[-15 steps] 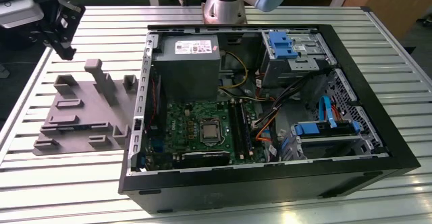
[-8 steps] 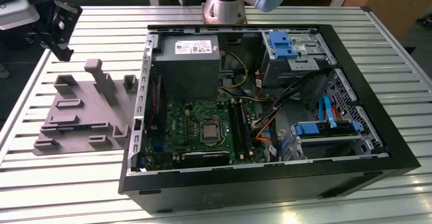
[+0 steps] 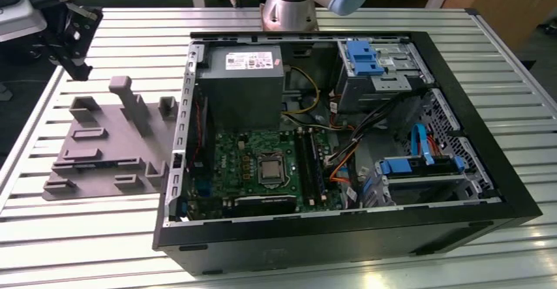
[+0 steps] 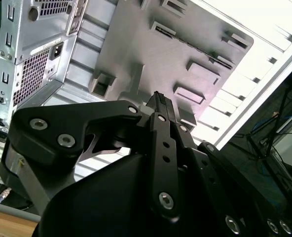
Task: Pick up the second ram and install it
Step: 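Reach for the second ram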
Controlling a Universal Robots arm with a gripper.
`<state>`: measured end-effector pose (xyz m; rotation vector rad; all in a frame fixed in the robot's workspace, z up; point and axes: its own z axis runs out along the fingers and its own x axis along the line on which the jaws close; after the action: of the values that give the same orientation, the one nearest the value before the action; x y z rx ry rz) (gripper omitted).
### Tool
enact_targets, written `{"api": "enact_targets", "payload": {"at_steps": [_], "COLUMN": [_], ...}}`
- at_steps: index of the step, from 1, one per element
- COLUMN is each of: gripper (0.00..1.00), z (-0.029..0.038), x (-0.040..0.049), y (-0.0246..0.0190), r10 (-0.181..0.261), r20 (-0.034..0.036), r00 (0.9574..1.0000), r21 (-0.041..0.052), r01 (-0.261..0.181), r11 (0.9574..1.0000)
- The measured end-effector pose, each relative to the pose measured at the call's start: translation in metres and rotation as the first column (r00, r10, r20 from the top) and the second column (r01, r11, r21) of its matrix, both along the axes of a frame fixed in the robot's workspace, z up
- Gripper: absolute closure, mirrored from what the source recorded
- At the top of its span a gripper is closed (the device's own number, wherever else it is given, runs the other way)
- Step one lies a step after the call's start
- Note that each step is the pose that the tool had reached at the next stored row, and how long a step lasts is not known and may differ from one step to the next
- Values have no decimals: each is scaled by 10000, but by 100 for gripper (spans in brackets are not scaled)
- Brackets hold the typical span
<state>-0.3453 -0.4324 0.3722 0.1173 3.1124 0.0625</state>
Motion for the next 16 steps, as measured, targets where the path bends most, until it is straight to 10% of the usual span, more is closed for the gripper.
{"api": "enact_targets", "payload": {"at_steps": [16], "gripper": [89], "z": [-46], "x": [-65], "y": [-8], "r10": [-1], "r20": [-1], "r00": [10000], "r21": [-1], "r01": [1], "r11": [10000]}}
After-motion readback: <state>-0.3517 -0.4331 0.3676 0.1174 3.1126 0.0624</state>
